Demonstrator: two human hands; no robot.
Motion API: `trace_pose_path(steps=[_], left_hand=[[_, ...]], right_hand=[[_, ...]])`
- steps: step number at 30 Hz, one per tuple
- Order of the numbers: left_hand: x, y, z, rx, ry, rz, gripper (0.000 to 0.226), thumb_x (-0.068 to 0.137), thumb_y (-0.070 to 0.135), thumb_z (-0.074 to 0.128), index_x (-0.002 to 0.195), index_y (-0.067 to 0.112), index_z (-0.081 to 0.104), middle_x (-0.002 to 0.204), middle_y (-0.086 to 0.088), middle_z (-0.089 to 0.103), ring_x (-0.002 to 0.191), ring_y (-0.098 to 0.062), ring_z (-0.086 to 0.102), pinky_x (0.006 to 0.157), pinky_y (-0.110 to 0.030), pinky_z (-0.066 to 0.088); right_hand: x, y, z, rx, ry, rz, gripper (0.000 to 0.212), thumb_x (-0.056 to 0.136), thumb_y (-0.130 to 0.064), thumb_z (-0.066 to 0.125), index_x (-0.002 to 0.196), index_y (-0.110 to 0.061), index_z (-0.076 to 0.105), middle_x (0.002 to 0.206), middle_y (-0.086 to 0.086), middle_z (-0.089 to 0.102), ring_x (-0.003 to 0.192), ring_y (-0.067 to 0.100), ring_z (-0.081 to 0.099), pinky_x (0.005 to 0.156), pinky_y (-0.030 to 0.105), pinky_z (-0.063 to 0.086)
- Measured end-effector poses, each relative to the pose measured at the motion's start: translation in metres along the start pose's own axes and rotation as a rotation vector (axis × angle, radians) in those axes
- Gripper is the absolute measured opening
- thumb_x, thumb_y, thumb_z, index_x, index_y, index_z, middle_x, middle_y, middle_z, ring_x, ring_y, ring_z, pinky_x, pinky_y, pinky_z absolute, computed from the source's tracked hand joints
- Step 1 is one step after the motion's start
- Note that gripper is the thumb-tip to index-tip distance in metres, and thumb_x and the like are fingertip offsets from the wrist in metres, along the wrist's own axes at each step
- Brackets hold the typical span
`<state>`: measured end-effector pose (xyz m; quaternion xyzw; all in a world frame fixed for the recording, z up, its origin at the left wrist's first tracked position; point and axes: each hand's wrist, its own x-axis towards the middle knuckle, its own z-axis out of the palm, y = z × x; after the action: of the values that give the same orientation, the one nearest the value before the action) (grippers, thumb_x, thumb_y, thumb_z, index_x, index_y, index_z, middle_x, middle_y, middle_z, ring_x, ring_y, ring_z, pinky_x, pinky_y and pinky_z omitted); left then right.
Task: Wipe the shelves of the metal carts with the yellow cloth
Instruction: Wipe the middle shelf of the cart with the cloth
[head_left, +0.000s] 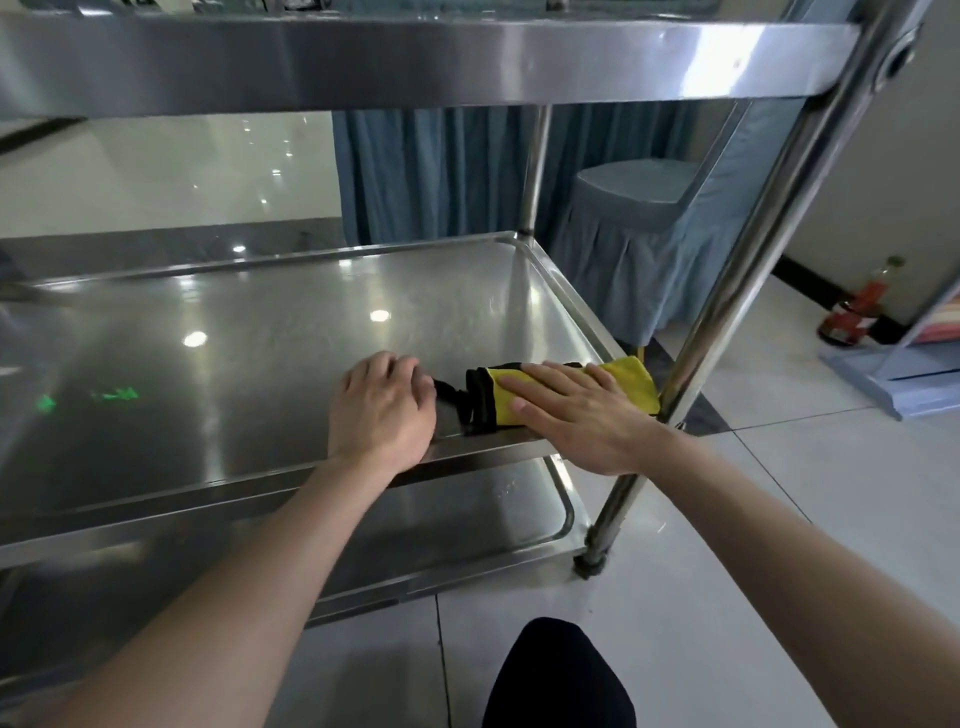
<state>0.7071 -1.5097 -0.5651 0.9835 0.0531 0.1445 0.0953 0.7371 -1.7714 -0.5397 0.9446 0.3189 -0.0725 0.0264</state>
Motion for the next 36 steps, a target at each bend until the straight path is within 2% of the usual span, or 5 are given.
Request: trace_pose_path(steps=[3,10,15,27,36], left_hand=[[-0.001,-0.006,0.004,0.014,0.002,0.013,0.038,0.105,0.039,0.039,0.127,0.019,0.064,0.126,-0.004,0.062,0.121,-0.033,0.058,0.107,-0.046,0.045],[-0.007,-0.007,0.003,0.07,0.039,0.045,0.034,0.109,0.036,0.044,0.13,0.016,0.063,0.135,-0.008,0.062,0.12,-0.032,0.06,0.106,-0.047,0.046],[-0.004,-0.003,0.004,0.059,-0.006,0.005,0.043,0.108,0.042,0.036,0.138,0.02,0.058,0.145,-0.006,0.057,0.127,-0.029,0.056,0.111,-0.046,0.044],[-0.005,0.003,0.002,0.046,0.031,0.009,0.05,0.1,0.042,0.036,0.132,0.014,0.063,0.134,-0.007,0.062,0.119,-0.035,0.06,0.102,-0.048,0.046],[-0.003,0.002,0.004,0.059,0.009,0.004,0.036,0.108,0.041,0.04,0.135,0.023,0.056,0.138,-0.001,0.058,0.125,-0.025,0.056,0.111,-0.042,0.041]], right_hand=[[0.016,0.006,0.0,-0.008,-0.016,-0.032,0.078,0.091,-0.075,-0.016,0.165,-0.05,-0.009,0.179,-0.007,-0.002,0.165,0.023,-0.002,0.129,0.064,0.002],[0.191,0.051,-0.035,0.236,0.039,0.175,0.064,0.105,-0.075,0.009,0.165,-0.055,0.02,0.175,-0.014,0.021,0.164,0.021,0.013,0.129,0.058,-0.001],[0.266,0.072,-0.042,0.19,0.043,0.163,0.074,0.097,-0.082,0.006,0.165,-0.054,0.017,0.177,-0.008,0.019,0.163,0.031,0.013,0.126,0.067,0.0],[0.028,0.0,-0.003,0.19,-0.013,-0.023,0.054,0.112,-0.061,0.008,0.164,-0.056,-0.003,0.177,-0.017,-0.004,0.163,0.01,-0.011,0.129,0.052,-0.013],[0.256,0.062,-0.046,0.26,0.017,0.231,0.064,0.105,-0.072,0.008,0.165,-0.053,0.017,0.179,-0.008,0.011,0.165,0.027,0.001,0.127,0.066,-0.009]])
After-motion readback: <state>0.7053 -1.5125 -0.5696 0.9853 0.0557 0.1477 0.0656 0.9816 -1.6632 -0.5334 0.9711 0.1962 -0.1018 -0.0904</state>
